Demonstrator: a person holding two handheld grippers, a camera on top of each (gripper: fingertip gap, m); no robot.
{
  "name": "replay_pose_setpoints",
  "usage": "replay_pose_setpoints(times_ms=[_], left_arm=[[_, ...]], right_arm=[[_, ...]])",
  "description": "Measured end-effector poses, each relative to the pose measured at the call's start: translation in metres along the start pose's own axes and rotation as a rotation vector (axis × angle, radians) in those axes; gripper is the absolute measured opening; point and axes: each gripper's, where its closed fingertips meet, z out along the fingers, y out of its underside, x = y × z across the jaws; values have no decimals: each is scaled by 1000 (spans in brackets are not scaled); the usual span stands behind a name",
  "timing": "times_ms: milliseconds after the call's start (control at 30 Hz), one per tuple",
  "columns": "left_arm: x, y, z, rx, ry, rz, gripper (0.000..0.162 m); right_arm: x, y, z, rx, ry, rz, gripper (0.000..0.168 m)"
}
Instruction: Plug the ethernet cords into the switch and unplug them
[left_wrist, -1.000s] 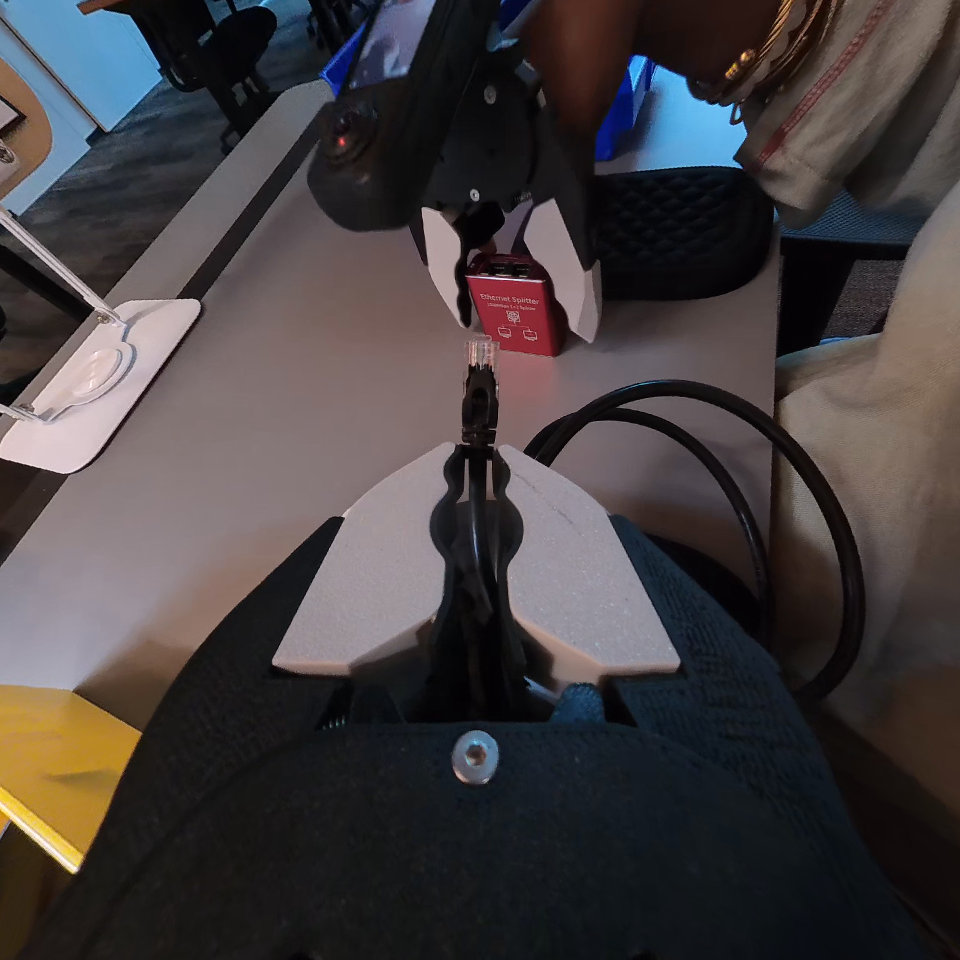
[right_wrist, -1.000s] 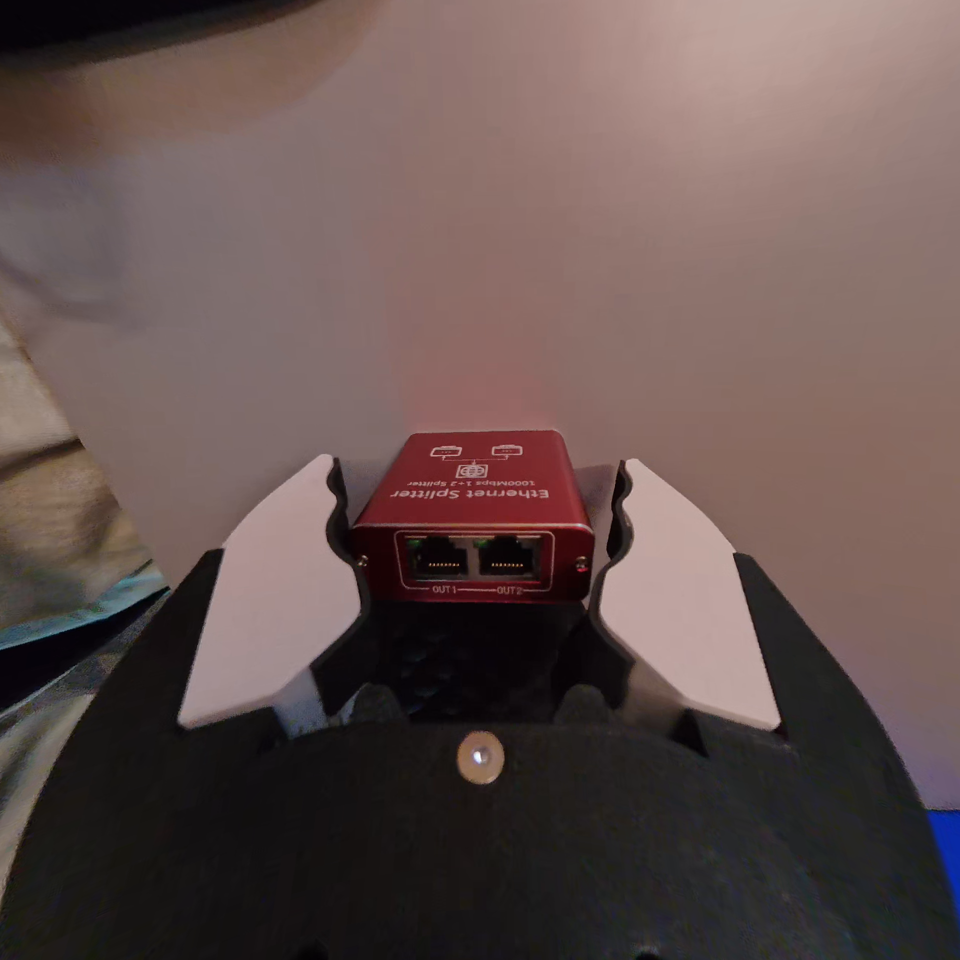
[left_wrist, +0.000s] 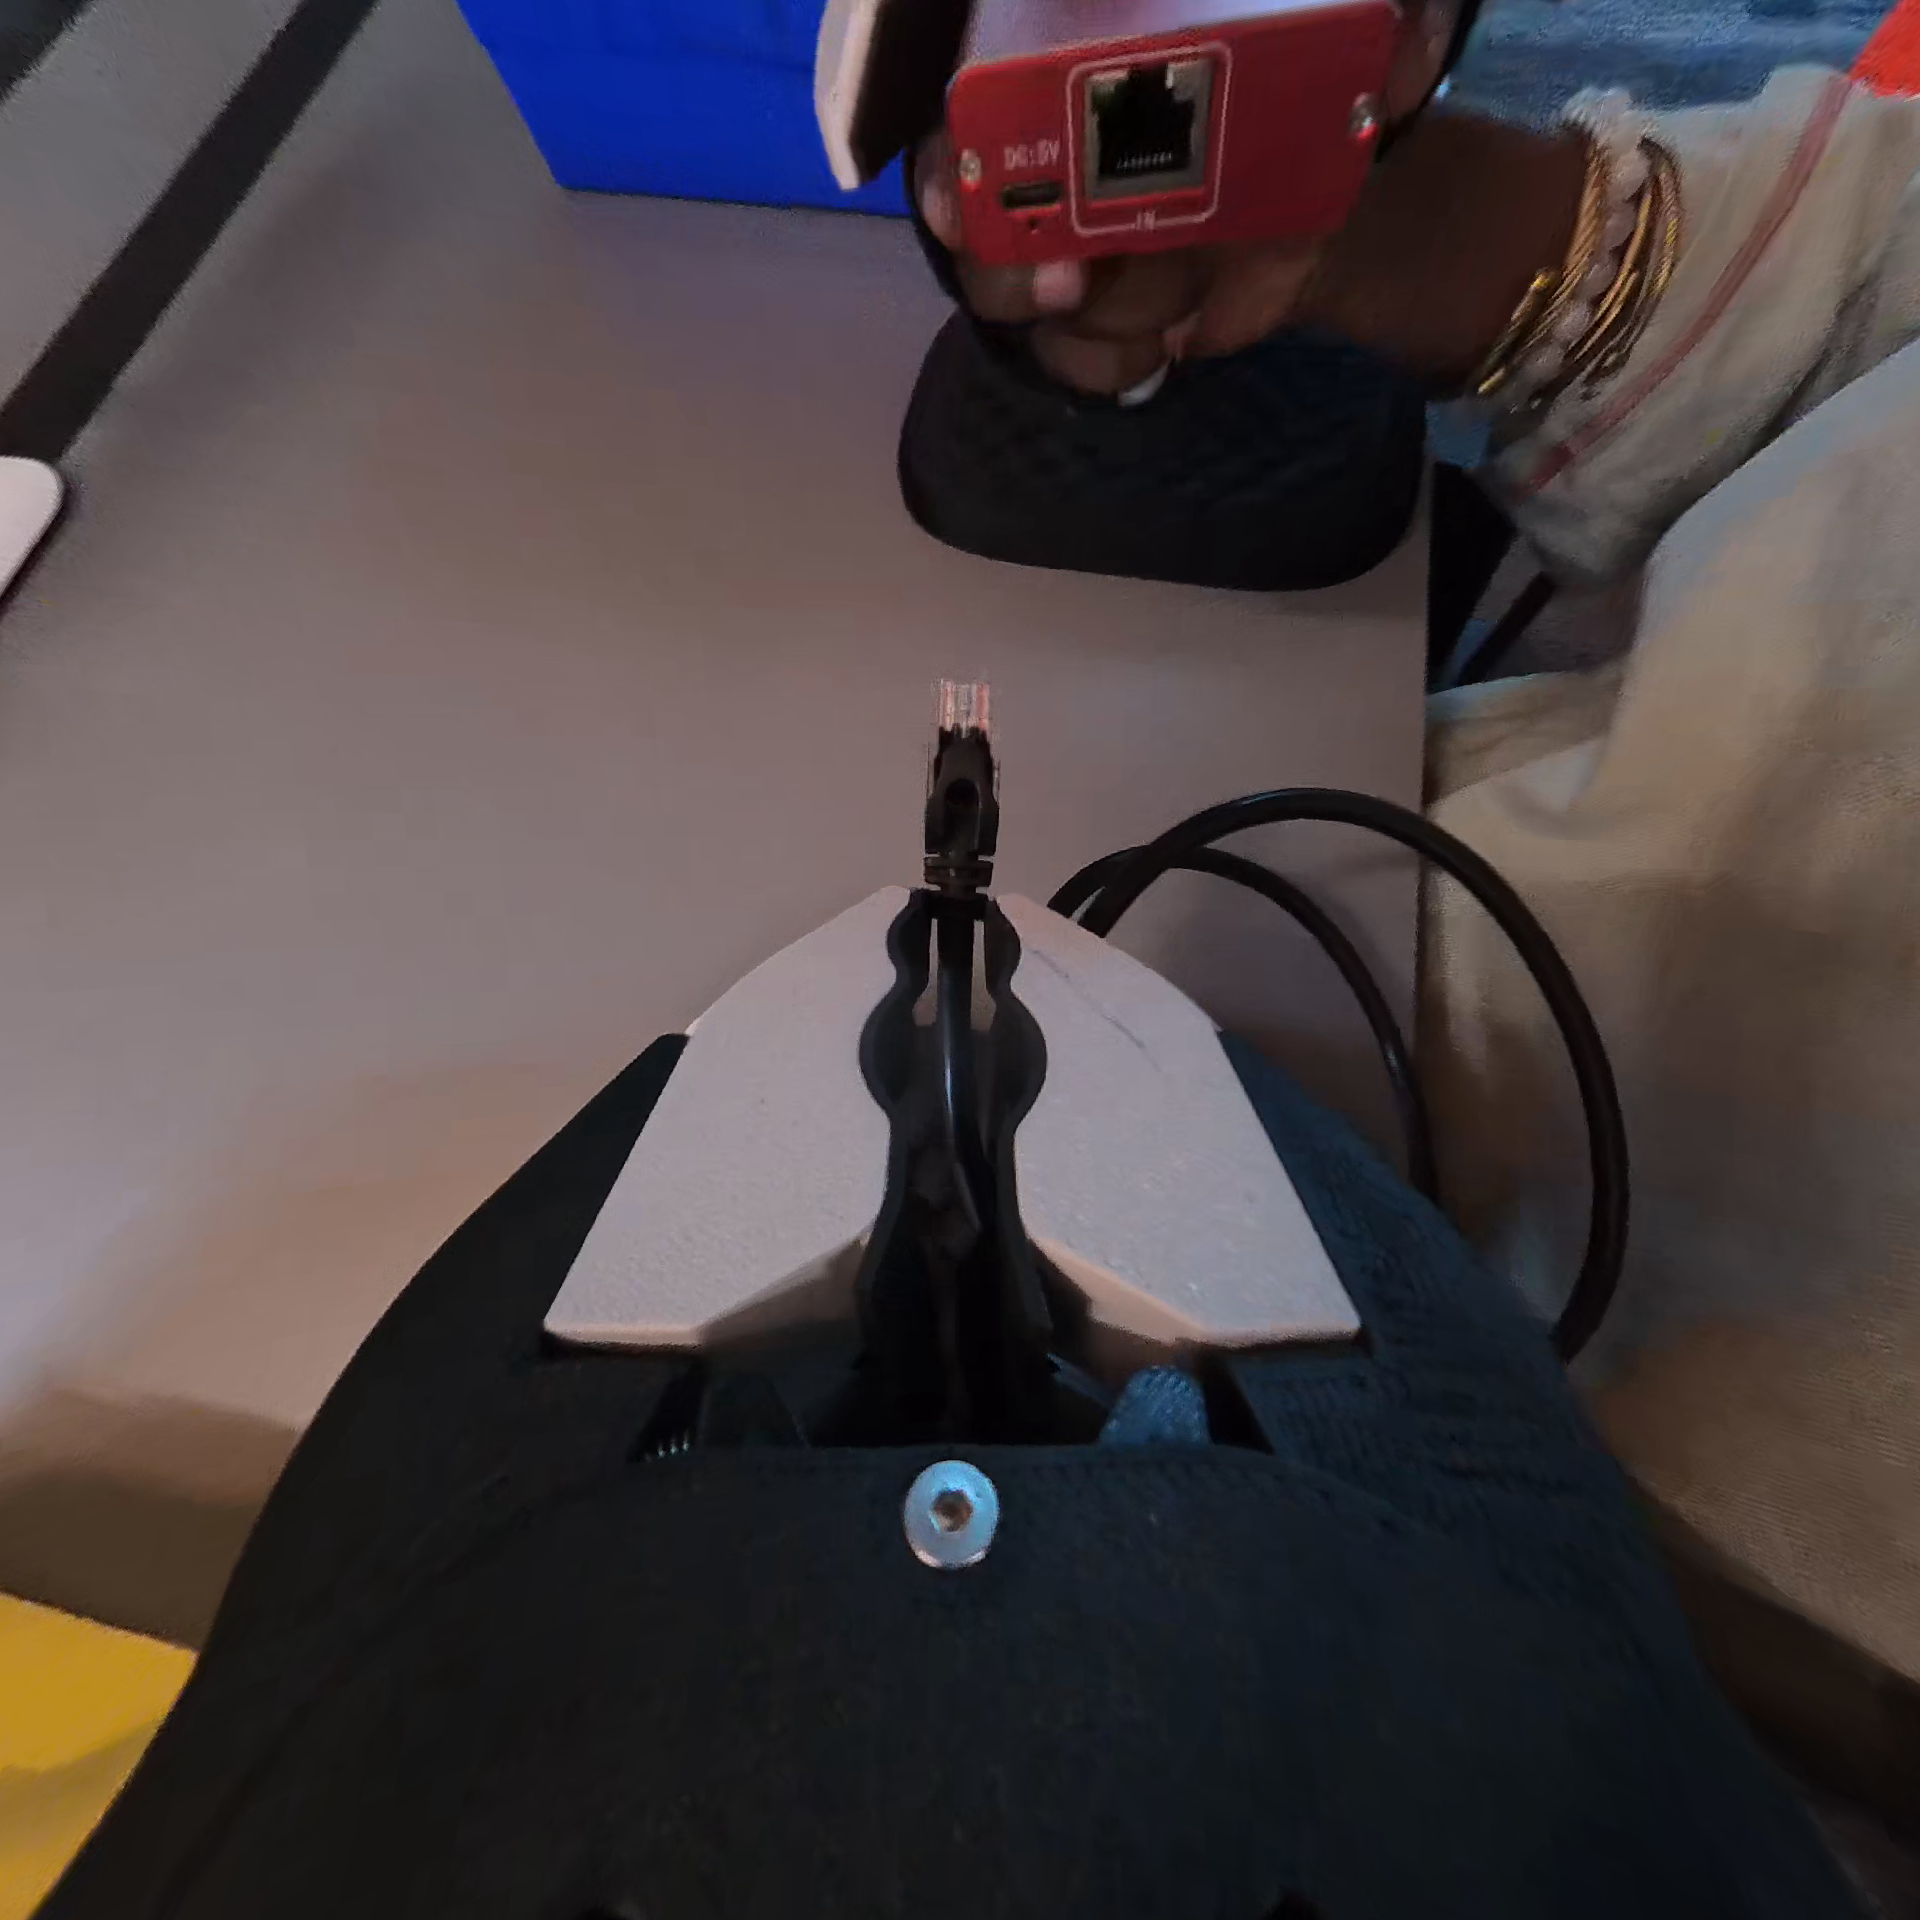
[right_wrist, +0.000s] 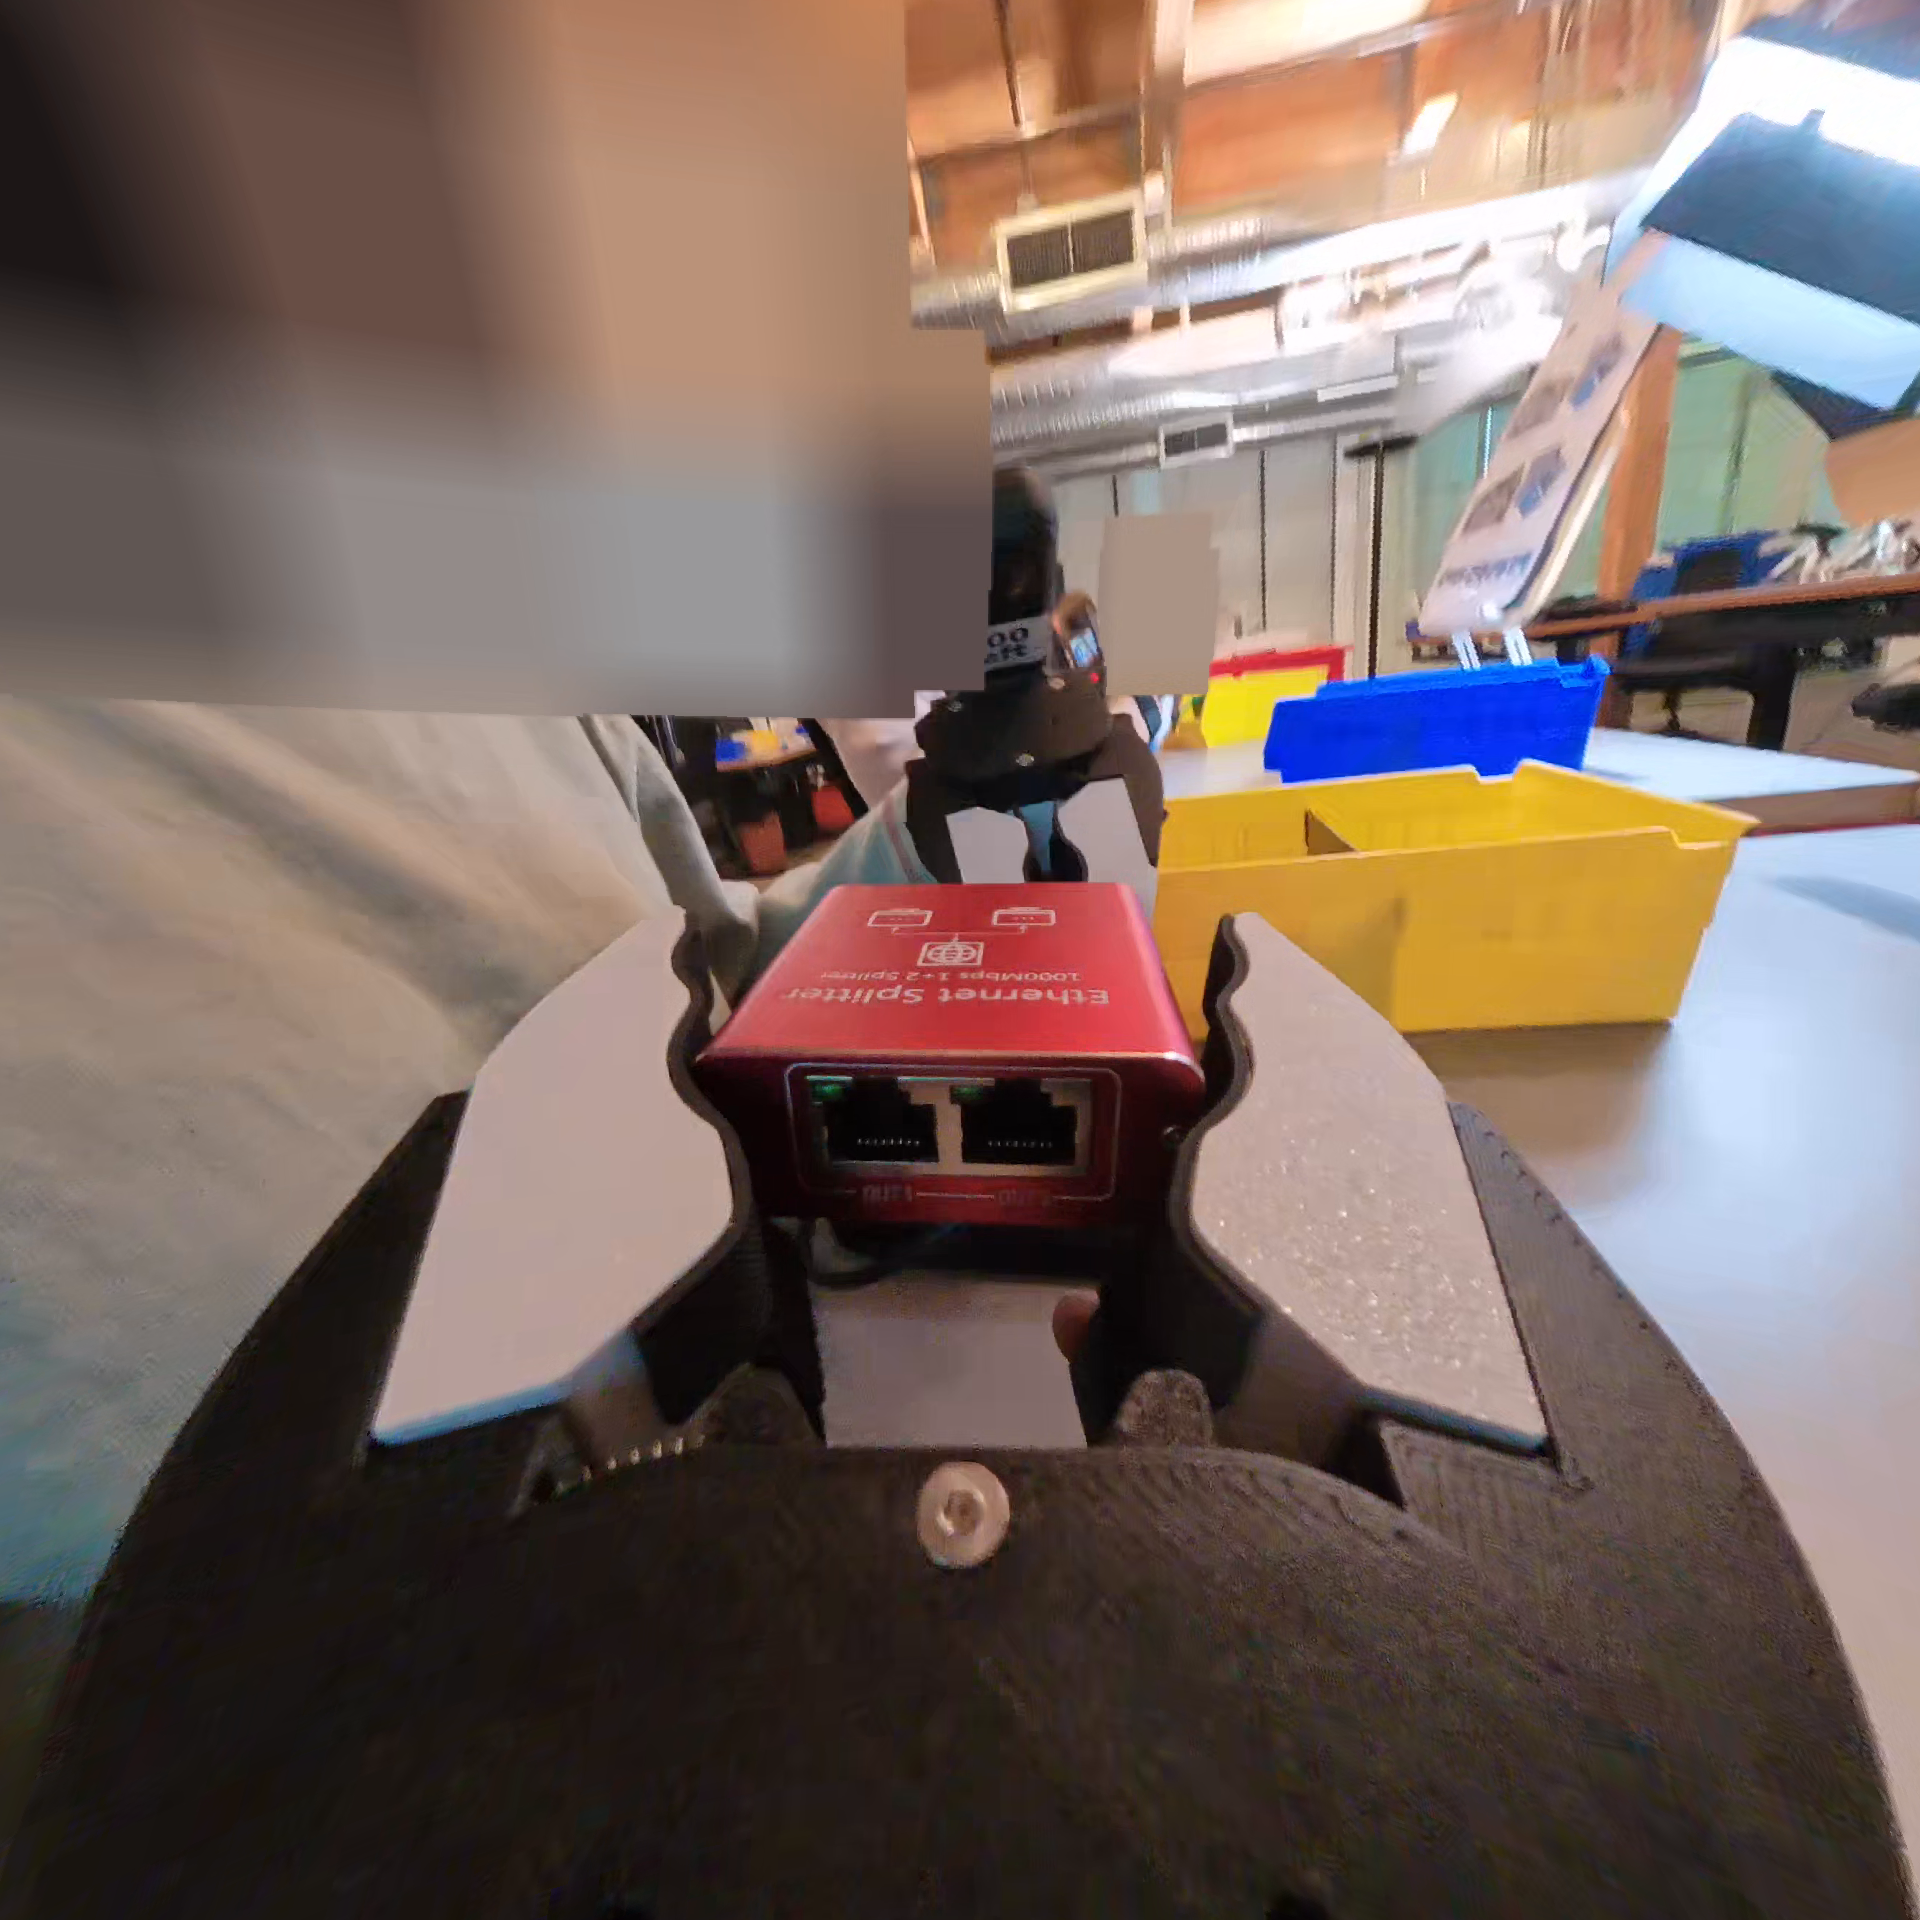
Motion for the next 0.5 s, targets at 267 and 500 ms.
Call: replay_pose_setpoints(times_ms=[267,500], left_arm=[[6,-18,11,-87,44,36,9],[13,-27,22,-141,80,59,9]], right_arm=[[8,17,3,-60,84,-63,92],[7,28,6,-103,105,-124,92]])
